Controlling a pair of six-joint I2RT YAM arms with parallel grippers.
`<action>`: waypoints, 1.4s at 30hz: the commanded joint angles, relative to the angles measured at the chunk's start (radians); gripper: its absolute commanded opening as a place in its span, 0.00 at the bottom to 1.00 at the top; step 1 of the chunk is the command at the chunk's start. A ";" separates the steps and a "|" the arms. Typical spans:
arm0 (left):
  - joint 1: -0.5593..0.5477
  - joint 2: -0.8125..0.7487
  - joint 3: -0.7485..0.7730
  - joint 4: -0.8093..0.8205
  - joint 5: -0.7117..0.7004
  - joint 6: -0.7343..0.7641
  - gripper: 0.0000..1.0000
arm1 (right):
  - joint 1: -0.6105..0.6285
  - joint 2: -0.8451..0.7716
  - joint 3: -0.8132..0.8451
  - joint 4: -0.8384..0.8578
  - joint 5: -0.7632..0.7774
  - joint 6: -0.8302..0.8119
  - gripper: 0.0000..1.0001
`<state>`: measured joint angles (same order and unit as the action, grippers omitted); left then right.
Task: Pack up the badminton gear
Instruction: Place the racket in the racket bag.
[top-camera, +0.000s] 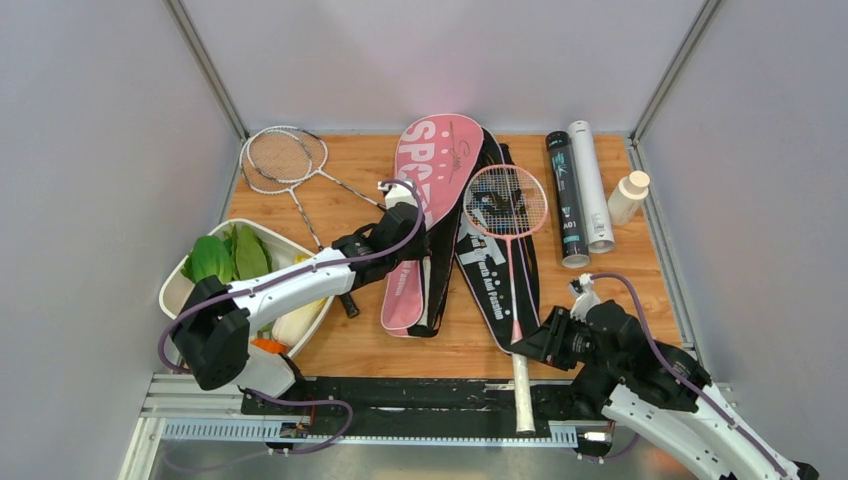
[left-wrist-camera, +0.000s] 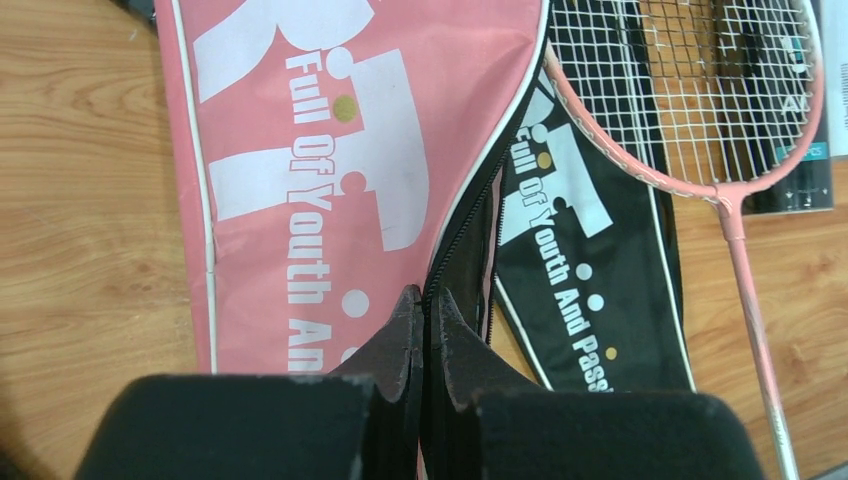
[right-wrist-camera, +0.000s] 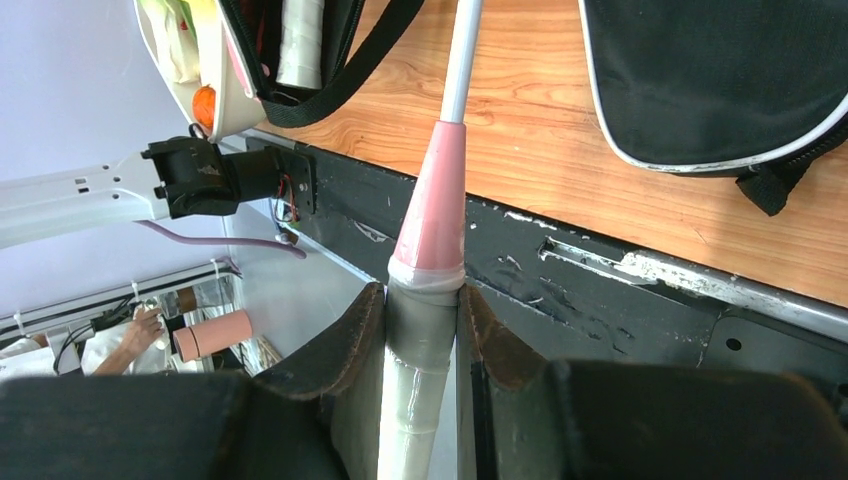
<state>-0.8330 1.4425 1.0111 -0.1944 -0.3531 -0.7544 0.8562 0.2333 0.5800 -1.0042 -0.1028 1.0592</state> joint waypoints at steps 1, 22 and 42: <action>0.014 0.003 0.068 0.078 -0.091 0.037 0.00 | 0.004 -0.030 0.074 0.016 -0.044 -0.035 0.00; 0.014 0.004 0.025 0.122 -0.045 0.042 0.00 | 0.003 0.082 0.132 0.134 -0.175 -0.112 0.00; 0.015 -0.043 -0.100 0.246 0.162 -0.037 0.00 | 0.005 0.494 -0.047 0.828 -0.009 -0.090 0.00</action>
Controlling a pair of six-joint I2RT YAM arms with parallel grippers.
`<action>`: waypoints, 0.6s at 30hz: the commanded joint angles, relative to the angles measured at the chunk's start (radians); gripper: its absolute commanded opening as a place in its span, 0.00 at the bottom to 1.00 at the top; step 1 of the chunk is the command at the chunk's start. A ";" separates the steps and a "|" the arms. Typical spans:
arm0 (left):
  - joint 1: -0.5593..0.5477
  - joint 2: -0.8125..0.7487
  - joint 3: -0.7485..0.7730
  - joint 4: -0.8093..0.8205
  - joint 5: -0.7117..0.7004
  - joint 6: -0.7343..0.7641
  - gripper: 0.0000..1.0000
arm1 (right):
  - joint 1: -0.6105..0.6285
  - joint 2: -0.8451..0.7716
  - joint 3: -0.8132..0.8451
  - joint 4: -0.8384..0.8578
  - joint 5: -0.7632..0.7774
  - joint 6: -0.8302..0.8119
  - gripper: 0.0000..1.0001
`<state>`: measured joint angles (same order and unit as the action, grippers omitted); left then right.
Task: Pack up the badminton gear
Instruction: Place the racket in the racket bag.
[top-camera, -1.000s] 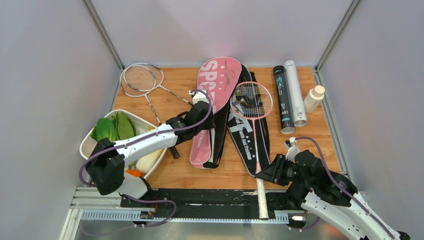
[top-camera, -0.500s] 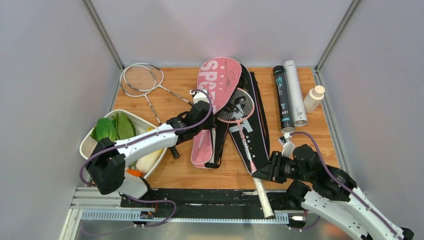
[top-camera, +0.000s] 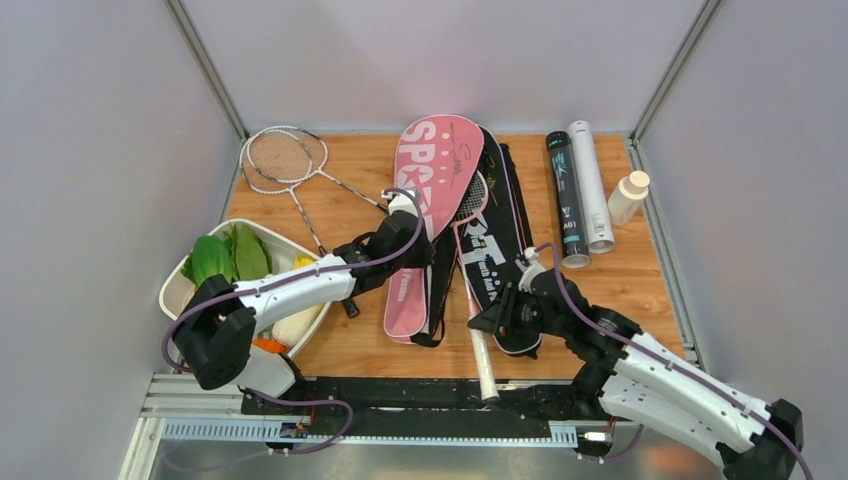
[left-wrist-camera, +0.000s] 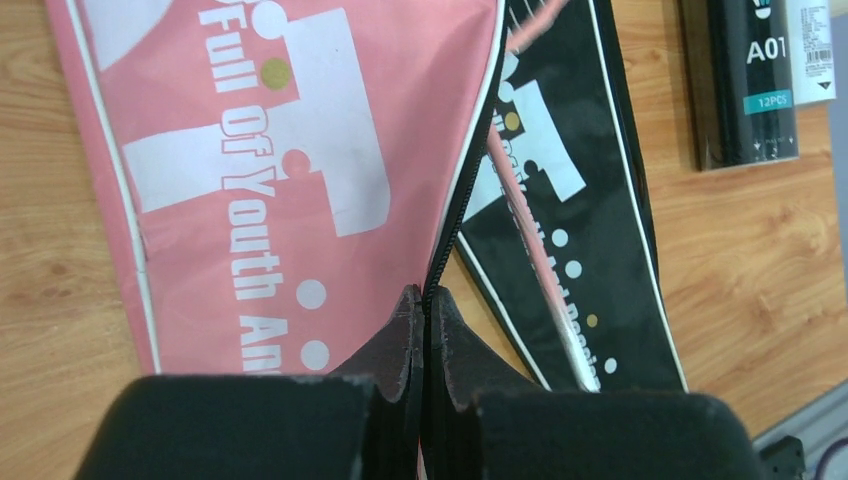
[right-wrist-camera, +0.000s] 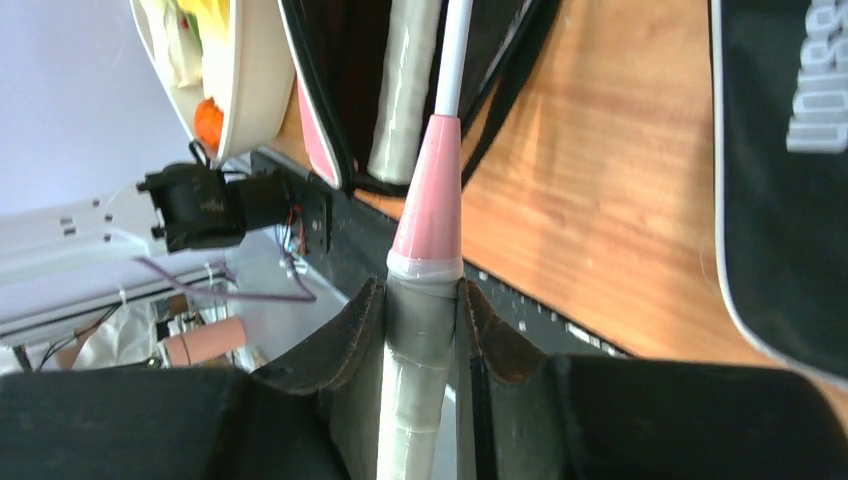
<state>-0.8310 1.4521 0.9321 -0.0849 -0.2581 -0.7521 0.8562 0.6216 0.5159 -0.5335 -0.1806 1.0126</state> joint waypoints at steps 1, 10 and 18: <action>0.012 -0.063 -0.041 0.141 0.088 -0.049 0.00 | 0.004 0.154 0.018 0.395 0.083 -0.047 0.00; 0.012 -0.174 -0.210 0.238 0.157 -0.111 0.00 | 0.004 0.513 0.095 0.717 0.179 -0.042 0.00; 0.012 -0.244 -0.315 0.297 0.204 -0.156 0.00 | -0.016 0.747 0.183 0.868 0.171 0.021 0.00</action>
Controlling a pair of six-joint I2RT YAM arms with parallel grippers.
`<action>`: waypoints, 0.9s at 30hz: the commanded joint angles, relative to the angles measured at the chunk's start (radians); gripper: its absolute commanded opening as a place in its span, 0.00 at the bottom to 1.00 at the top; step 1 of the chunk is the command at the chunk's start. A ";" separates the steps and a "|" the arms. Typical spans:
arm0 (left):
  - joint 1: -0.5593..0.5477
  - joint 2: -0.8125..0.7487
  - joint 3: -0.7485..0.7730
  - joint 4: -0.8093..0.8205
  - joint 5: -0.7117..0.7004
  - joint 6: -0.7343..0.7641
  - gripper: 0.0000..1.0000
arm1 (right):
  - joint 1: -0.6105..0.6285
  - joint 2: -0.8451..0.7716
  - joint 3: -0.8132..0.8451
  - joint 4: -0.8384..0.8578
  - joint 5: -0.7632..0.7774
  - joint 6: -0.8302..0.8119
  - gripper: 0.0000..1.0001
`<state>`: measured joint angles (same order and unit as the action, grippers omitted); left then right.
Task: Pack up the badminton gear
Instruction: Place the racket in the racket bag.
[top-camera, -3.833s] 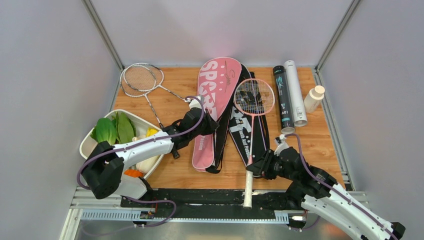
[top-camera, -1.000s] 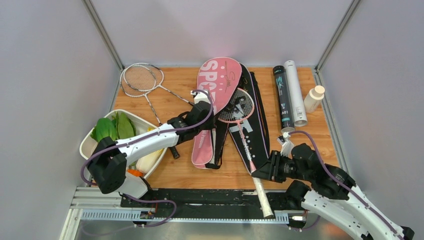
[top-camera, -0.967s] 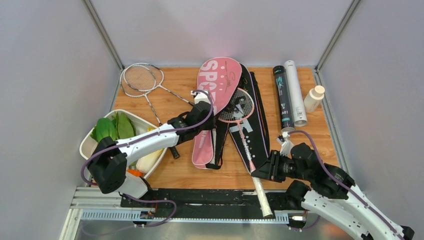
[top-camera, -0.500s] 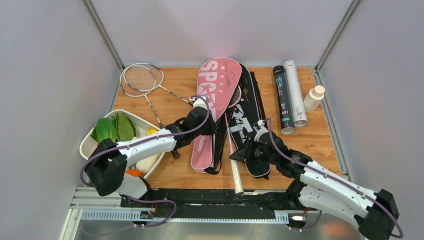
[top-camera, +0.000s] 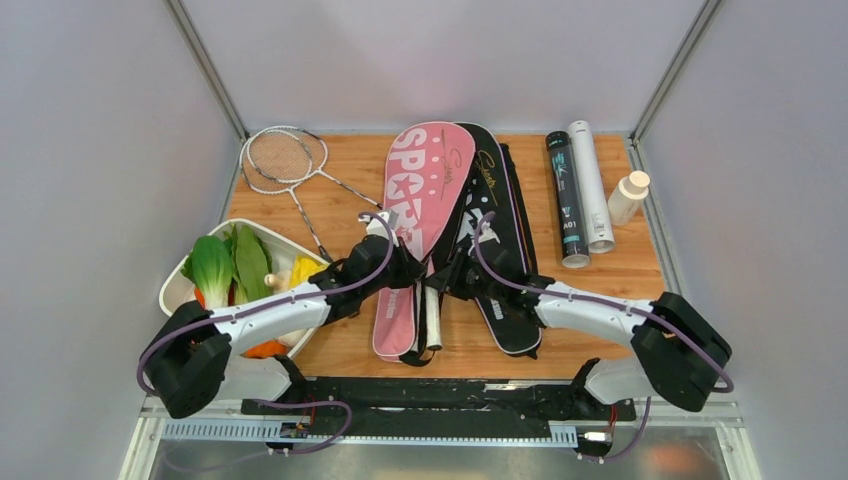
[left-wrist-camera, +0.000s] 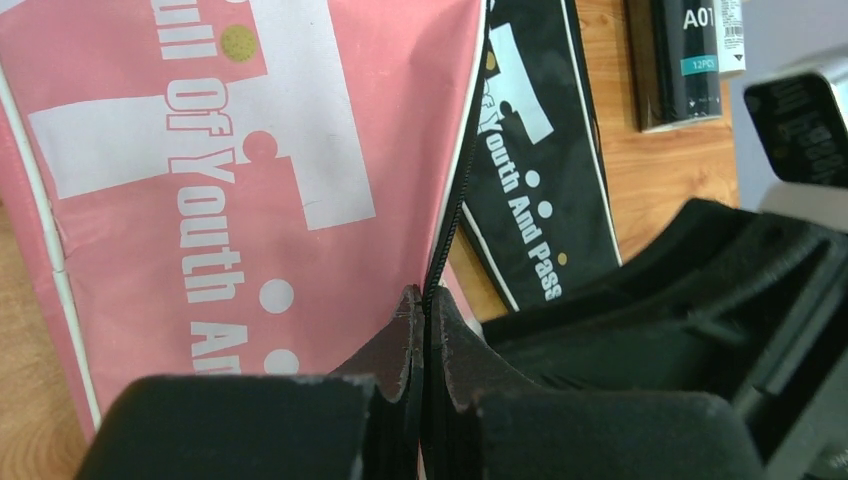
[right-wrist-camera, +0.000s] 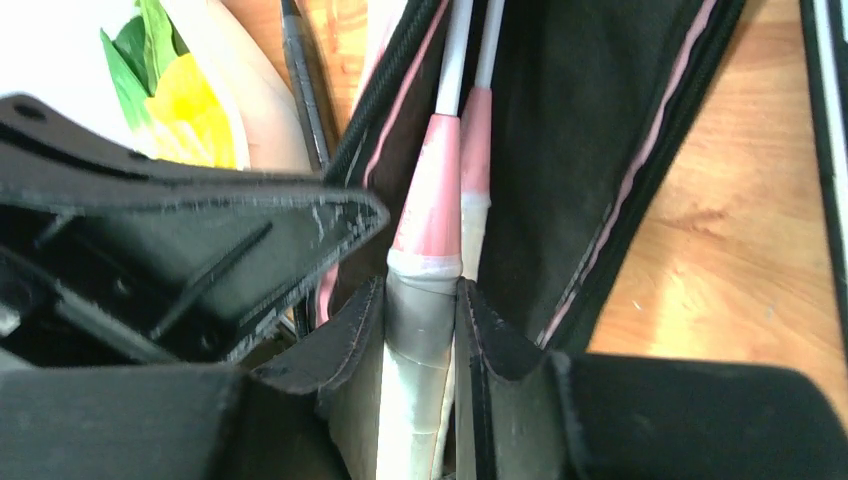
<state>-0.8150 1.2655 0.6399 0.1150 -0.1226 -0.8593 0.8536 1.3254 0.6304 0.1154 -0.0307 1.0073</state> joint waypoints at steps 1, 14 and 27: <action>-0.004 -0.065 -0.029 0.101 0.073 -0.054 0.00 | -0.018 0.061 0.075 0.237 0.029 0.030 0.00; -0.001 -0.173 -0.022 -0.001 0.035 -0.053 0.00 | -0.050 0.270 0.133 0.357 -0.090 0.021 0.00; 0.023 -0.184 -0.132 0.037 0.141 -0.101 0.00 | -0.101 0.371 0.129 0.436 -0.213 0.169 0.01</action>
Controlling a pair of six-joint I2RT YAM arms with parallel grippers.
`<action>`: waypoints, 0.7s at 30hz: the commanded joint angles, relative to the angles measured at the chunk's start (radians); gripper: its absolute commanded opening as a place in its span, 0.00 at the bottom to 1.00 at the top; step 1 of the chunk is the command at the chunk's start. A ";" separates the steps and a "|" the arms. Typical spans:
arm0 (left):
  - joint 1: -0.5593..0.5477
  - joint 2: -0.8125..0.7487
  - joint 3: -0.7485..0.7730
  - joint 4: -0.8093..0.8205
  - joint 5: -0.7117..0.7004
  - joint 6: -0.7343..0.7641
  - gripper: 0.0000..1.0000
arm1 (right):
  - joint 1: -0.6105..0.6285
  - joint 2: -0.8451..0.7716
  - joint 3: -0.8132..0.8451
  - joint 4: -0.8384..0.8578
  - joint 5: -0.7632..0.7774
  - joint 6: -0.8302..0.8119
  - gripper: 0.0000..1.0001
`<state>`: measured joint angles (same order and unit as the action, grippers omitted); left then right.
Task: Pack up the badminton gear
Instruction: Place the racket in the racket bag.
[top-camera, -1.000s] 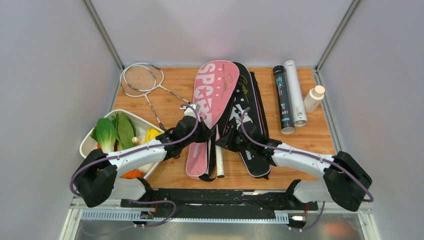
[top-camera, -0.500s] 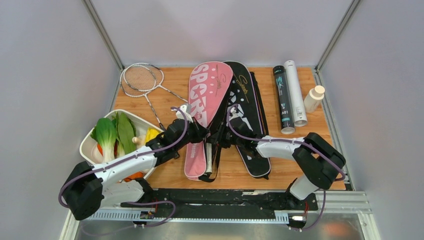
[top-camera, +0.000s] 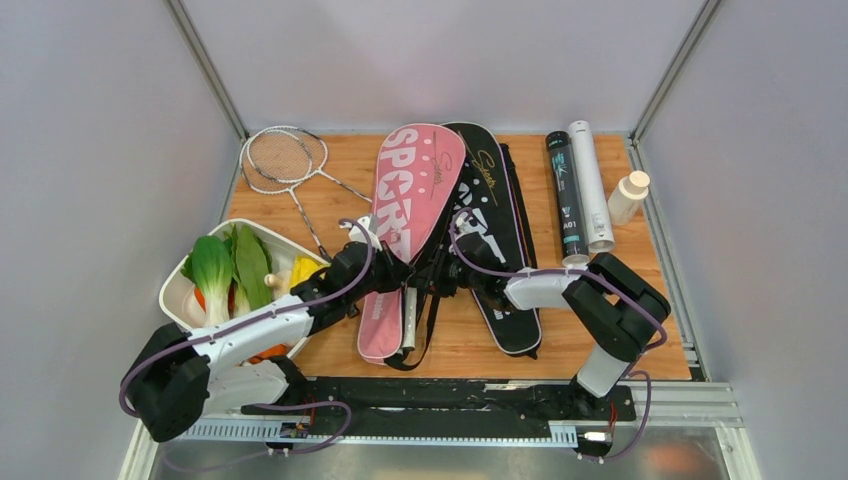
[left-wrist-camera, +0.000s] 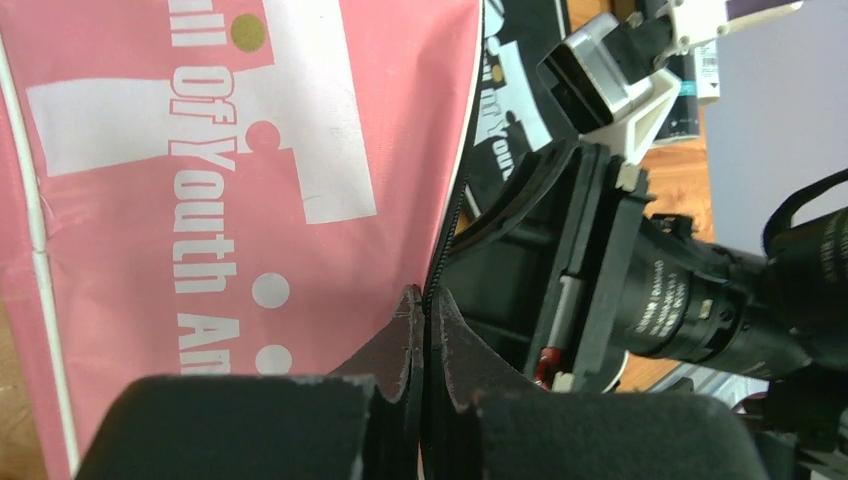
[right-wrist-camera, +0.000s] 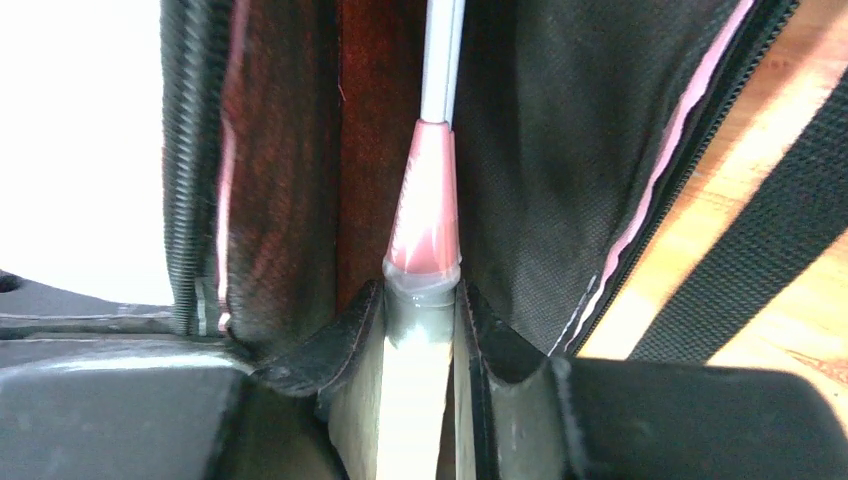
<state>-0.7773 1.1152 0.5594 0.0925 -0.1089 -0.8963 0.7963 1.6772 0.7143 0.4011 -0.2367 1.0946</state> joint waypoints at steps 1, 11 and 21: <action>-0.015 -0.038 -0.064 0.077 0.126 -0.069 0.00 | -0.047 0.026 0.041 0.169 -0.007 0.102 0.00; -0.014 -0.182 -0.169 0.093 0.074 -0.097 0.00 | -0.060 0.237 0.260 0.151 -0.256 0.122 0.00; -0.015 -0.336 -0.300 0.083 0.060 -0.098 0.00 | -0.063 0.236 0.165 0.391 -0.188 0.283 0.16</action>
<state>-0.7620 0.8375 0.3283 0.1497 -0.1768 -0.9440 0.7792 1.9251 0.8951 0.5041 -0.5640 1.2350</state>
